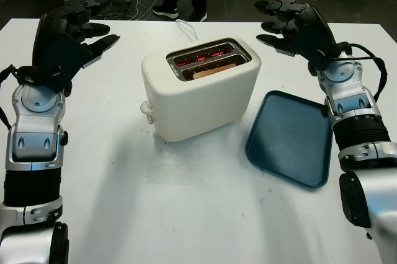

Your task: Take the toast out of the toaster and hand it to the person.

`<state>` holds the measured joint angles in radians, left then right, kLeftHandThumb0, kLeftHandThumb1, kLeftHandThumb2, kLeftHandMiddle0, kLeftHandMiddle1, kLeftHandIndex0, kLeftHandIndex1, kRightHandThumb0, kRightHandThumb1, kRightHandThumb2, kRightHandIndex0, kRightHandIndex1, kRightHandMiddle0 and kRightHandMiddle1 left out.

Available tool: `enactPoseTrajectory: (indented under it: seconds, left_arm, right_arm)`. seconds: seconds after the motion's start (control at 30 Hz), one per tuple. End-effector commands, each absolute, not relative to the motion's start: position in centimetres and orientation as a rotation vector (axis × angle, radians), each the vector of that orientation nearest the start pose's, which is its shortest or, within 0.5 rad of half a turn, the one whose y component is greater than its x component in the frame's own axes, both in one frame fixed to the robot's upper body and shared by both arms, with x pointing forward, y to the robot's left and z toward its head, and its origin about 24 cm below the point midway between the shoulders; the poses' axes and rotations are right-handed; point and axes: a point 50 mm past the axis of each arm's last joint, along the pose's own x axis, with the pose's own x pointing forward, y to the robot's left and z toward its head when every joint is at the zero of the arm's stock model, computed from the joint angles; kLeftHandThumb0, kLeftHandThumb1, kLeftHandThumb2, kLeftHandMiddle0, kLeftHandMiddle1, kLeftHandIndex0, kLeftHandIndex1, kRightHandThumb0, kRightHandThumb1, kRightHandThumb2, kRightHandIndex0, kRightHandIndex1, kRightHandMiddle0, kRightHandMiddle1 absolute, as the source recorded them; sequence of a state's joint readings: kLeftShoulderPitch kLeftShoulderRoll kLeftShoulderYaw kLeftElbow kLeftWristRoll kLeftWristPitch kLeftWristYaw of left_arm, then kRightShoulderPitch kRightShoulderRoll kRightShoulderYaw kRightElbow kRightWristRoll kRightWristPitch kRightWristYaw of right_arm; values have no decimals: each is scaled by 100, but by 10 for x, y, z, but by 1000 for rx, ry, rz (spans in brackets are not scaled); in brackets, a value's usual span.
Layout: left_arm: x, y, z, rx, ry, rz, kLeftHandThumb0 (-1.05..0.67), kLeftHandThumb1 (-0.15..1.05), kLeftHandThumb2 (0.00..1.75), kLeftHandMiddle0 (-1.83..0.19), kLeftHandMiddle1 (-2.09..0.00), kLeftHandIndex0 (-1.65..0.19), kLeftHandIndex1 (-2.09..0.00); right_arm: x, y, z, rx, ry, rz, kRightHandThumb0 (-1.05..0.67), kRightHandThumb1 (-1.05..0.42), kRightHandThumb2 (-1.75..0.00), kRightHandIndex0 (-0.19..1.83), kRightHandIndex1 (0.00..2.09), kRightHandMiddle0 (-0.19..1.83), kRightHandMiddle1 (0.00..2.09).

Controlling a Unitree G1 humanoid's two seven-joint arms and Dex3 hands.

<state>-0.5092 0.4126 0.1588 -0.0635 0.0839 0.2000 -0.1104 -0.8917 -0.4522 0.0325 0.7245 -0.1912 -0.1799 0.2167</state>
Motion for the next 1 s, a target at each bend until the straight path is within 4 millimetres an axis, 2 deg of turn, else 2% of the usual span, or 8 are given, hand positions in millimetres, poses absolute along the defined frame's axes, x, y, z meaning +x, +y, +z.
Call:
enactPoseTrajectory:
  seconds: [0.0, 0.5, 0.77, 0.97]
  left_arm:
    - [318, 218, 212, 461, -393, 70, -29, 90, 2, -49, -68, -64, -8]
    - [317, 208, 211, 459, -364, 27, -27, 92, 3, -43, -75, -62, -7]
    - [321, 194, 213, 475, -339, -41, -24, 92, 7, -37, -77, -58, -5]
    - [322, 190, 214, 491, -353, -56, -27, 92, 7, -36, -80, -60, -6]
  right_arm:
    - [390, -202, 195, -670, -277, 164, -23, -92, -11, 68, 3, 59, 1]
    - [388, -201, 193, -711, -232, 182, -31, -92, -13, 69, 2, 59, 0]
    - [387, -203, 189, -734, -217, 178, -30, -92, -13, 69, 2, 59, 1]
    - [386, -201, 184, -685, -206, 190, -26, -92, -14, 69, 2, 57, 0]
